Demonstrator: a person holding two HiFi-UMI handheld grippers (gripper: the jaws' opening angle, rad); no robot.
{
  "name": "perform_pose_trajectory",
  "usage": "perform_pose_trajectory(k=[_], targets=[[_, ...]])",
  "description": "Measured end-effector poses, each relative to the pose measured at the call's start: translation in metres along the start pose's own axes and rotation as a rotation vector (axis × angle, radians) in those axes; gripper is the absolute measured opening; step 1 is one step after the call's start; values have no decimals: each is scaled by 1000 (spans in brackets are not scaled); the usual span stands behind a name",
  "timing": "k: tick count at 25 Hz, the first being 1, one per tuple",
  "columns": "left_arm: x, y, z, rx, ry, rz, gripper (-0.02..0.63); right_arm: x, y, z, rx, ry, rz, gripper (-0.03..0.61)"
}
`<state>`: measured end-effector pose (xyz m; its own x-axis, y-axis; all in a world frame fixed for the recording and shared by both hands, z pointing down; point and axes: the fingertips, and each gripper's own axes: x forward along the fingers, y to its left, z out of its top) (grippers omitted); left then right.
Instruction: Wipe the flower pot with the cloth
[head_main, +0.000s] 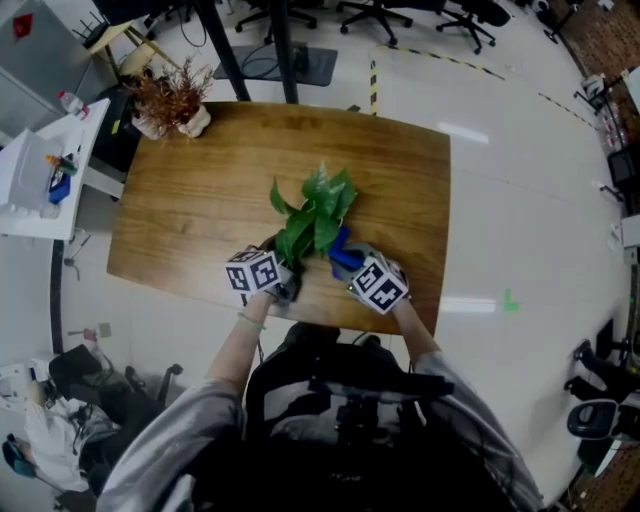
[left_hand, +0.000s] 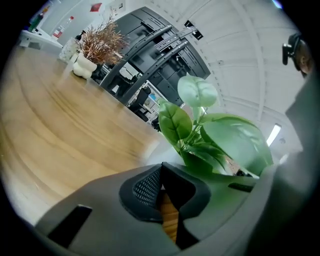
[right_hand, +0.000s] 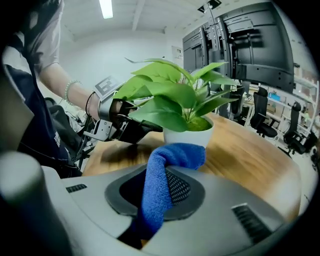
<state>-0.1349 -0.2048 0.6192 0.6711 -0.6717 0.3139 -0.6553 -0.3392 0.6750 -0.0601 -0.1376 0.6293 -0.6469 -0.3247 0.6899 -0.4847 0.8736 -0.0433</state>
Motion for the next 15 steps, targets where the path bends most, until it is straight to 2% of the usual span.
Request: perform_pose_trajectory(k=[7,11,15], targets=[[0,8,5,-11,0,-6,6,7,3,3,71,-12,-5,71],[-5,4,2,2,8,-17,6,-16,-11,-2,41,-4,-38,71],[-17,4,5,-13,-24,-2,6,-39,-48,-5,1,14,-106,71]])
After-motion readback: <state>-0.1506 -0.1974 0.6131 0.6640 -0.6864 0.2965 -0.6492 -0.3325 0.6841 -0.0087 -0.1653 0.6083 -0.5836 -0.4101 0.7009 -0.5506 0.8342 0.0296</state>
